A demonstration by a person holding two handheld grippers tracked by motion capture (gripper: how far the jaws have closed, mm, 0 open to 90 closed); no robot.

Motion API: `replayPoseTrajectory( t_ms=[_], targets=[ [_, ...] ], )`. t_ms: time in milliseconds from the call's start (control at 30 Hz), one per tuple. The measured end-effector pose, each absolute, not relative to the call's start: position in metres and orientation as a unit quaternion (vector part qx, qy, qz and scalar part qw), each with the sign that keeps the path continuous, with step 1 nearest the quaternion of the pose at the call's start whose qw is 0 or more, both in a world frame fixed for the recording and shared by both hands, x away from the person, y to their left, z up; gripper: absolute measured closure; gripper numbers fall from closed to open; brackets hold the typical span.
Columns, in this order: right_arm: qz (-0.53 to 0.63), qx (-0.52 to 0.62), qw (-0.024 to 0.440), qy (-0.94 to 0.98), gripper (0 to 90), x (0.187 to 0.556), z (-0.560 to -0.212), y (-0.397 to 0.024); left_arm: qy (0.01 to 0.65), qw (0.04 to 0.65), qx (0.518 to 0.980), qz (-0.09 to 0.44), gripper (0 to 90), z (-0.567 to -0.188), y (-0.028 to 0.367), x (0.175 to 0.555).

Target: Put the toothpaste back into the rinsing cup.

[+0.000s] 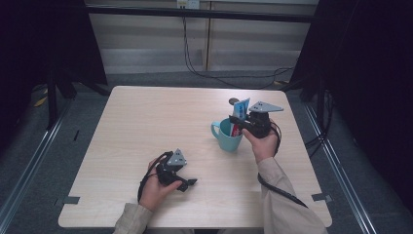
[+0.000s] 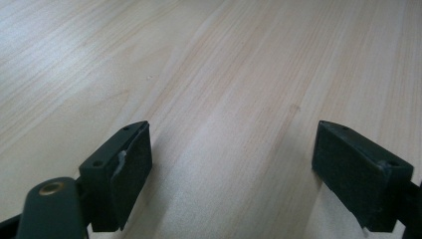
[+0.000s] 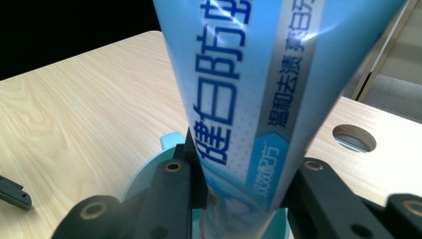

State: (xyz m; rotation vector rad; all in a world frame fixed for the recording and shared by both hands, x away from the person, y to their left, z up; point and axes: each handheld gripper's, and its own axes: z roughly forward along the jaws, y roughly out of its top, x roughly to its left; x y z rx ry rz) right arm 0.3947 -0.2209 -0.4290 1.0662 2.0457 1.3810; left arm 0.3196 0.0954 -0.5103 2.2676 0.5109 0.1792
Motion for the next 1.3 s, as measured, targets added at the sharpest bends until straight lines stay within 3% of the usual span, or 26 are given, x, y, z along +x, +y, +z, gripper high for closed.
replayPoseTrajectory(
  t_ms=[300,1300],
  targets=[
    [0.517,0.395,0.223,0.725,66.7,0.399,-0.429,-0.219,0.198,0.392,0.896,0.072,16.1,-0.51,0.096,0.32],
    [0.5,0.381,0.228,0.743,67.2,0.408,-0.429,-0.208,0.199,0.392,0.895,0.071,16.0,-0.51,0.096,0.32]
  ],
)
